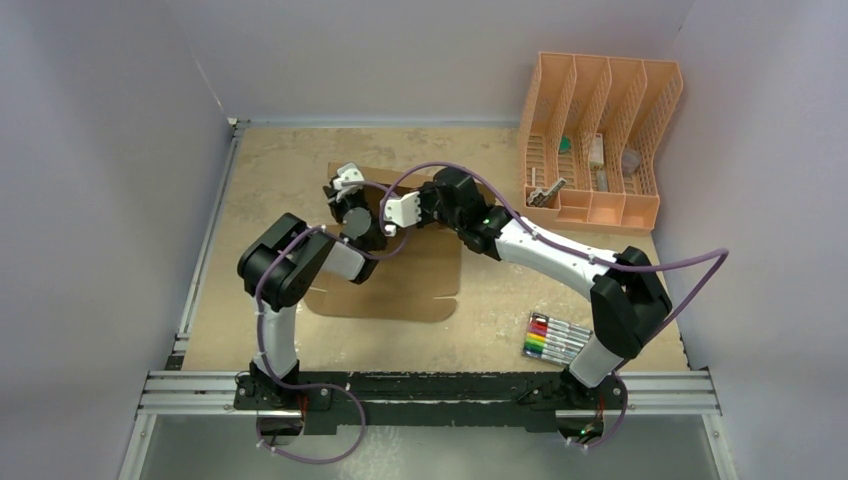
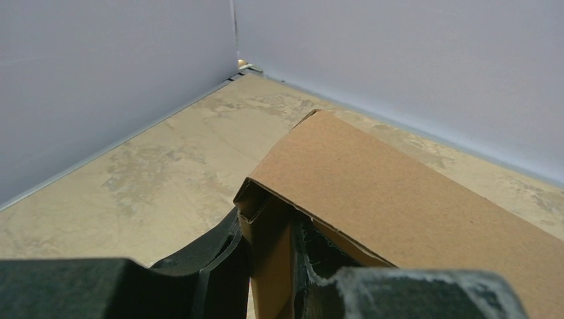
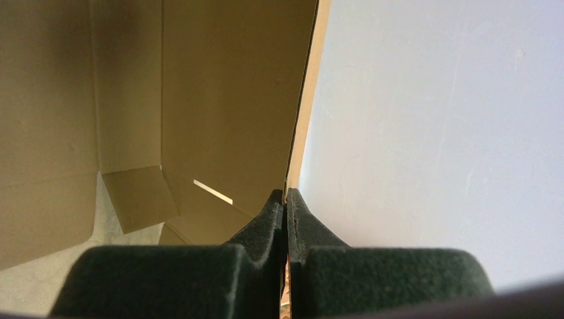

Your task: Fold the paper box

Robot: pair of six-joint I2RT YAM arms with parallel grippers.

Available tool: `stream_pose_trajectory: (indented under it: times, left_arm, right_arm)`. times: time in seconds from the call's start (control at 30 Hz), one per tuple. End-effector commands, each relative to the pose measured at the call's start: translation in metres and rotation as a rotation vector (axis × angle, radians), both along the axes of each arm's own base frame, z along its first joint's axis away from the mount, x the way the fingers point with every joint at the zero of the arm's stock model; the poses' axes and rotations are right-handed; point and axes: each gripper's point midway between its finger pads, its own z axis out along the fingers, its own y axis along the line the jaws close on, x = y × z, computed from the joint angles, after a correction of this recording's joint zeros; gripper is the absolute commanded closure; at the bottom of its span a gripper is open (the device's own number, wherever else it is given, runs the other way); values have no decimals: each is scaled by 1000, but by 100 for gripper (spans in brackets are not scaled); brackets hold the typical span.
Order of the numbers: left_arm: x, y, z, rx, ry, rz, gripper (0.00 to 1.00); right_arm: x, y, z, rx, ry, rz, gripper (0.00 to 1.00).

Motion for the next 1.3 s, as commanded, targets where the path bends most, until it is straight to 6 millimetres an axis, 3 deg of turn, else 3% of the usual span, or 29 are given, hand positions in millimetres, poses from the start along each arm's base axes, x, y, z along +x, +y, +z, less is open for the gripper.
stream_pose_trajectory:
  times: [0.0,0.17,0.37,0.6,0.8,1.07,1.27]
  left_arm:
    - [-28,46,0,-44,64,330,80]
    - [-28,38,-14,10,109,274,75]
    - [-18,22,0,-10,90,28,56]
    - [-11,9,3,-52,89,-111,45]
    - [-12,4,0,-57,114,-192,42]
    - [-7,-8,-3,-89,175,-451,39]
    - [-22,-17,3,-118,219,-543,34]
  right_arm:
    - [-26,-2,-24,-11,121,10,100]
    - [-27,-3,-23,-3,119,7,100]
    - [-28,-3,-24,6,127,4,100]
    - [-30,0,-26,22,147,7,100]
    - [-33,-1,-27,32,159,4,100]
    - [-36,-4,-30,37,171,3,100]
    - [-35,-1,-31,42,178,1,100]
